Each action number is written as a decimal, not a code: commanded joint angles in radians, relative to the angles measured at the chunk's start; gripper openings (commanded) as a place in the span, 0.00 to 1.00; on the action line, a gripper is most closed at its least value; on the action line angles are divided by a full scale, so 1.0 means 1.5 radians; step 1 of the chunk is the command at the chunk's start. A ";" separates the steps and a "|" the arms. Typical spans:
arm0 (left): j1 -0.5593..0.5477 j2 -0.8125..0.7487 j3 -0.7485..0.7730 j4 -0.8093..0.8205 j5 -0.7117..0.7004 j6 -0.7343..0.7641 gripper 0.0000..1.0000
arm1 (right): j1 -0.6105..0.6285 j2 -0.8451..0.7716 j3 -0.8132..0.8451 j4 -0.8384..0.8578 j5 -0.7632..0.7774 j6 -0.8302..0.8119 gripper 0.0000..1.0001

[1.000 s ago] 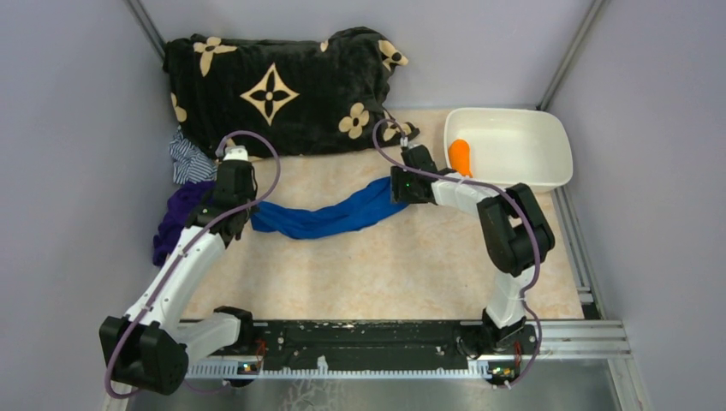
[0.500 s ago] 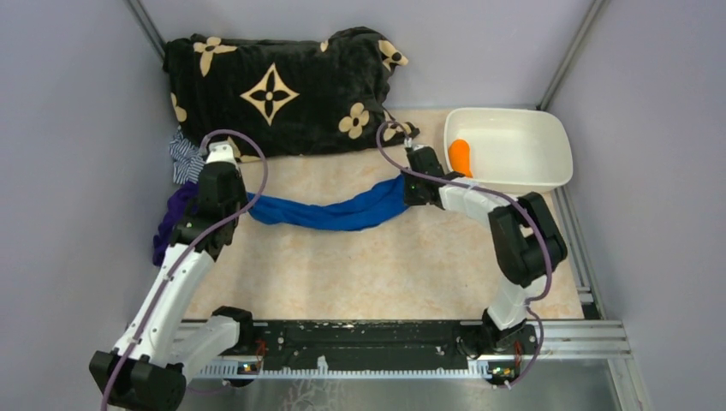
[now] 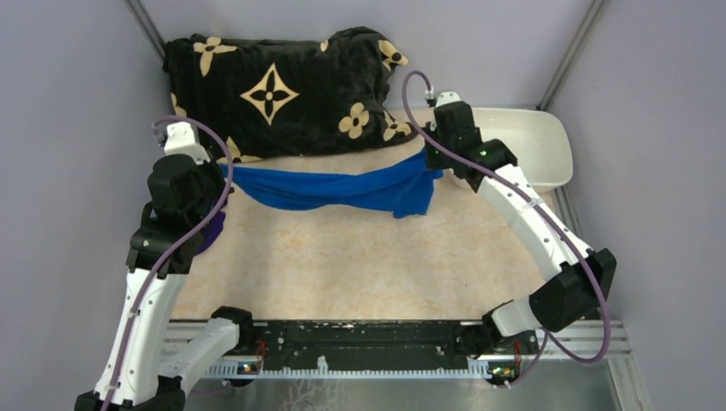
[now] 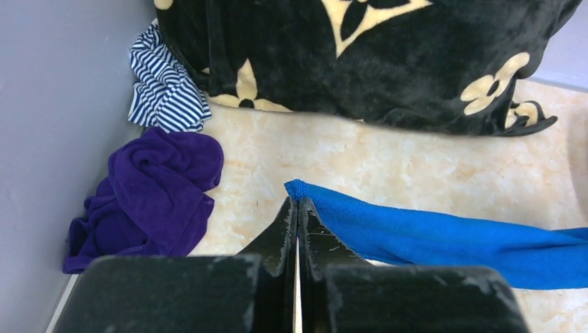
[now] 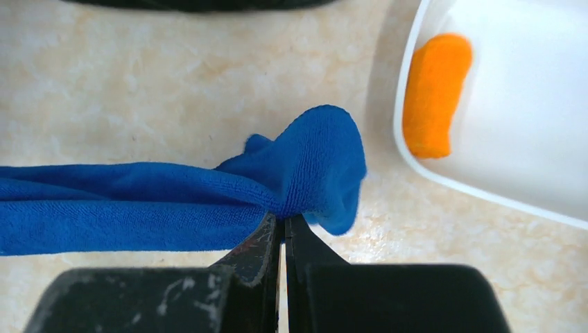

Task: Roll the towels
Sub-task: Flatten out the towel at the center of the board.

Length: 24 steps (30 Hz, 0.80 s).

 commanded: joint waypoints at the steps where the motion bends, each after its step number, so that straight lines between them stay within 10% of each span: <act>1: 0.004 -0.001 0.003 -0.023 -0.001 0.001 0.00 | -0.004 0.013 0.079 -0.063 0.033 -0.048 0.01; 12: 0.004 0.119 -0.142 0.069 -0.059 0.008 0.00 | 0.016 0.228 0.142 0.009 -0.040 -0.067 0.45; 24: 0.014 0.122 -0.182 0.094 -0.126 0.011 0.00 | 0.002 0.078 -0.171 0.034 -0.005 0.039 0.48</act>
